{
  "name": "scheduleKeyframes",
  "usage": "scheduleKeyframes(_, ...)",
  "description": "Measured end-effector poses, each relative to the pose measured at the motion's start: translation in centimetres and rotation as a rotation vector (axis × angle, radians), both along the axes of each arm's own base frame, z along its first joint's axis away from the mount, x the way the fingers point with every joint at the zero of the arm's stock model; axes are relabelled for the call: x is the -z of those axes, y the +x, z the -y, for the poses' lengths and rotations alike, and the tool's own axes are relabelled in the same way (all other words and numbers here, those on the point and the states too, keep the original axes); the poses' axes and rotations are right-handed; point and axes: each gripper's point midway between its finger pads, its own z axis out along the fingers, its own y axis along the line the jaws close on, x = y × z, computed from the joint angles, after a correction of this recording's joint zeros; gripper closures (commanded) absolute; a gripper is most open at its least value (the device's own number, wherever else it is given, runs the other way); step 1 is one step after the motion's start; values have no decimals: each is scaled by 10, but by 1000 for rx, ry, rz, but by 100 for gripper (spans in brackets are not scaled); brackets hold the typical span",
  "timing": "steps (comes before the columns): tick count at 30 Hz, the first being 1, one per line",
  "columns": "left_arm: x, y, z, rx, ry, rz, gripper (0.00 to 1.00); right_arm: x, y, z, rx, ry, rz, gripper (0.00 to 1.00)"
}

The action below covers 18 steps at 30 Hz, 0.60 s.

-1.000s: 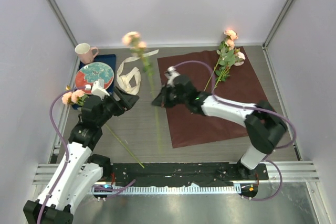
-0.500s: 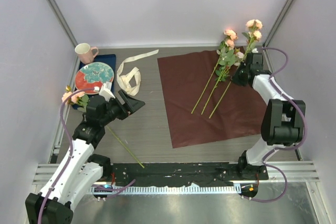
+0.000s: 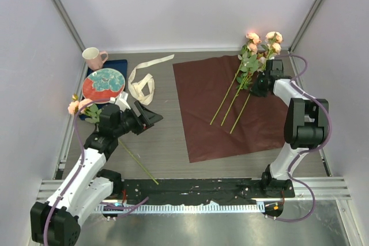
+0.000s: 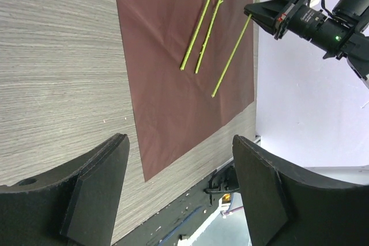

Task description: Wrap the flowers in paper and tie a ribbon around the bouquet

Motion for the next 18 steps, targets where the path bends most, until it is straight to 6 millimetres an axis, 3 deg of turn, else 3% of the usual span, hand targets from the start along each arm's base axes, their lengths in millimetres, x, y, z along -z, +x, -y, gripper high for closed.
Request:
scheduleKeyframes(9,3,1,2,9,-8,-13,23,13,6,-12,-26,17,-6,100)
scheduleKeyframes(18,7,0,2,1,-12,-33,24,20,27,-20,-42,17,2,97)
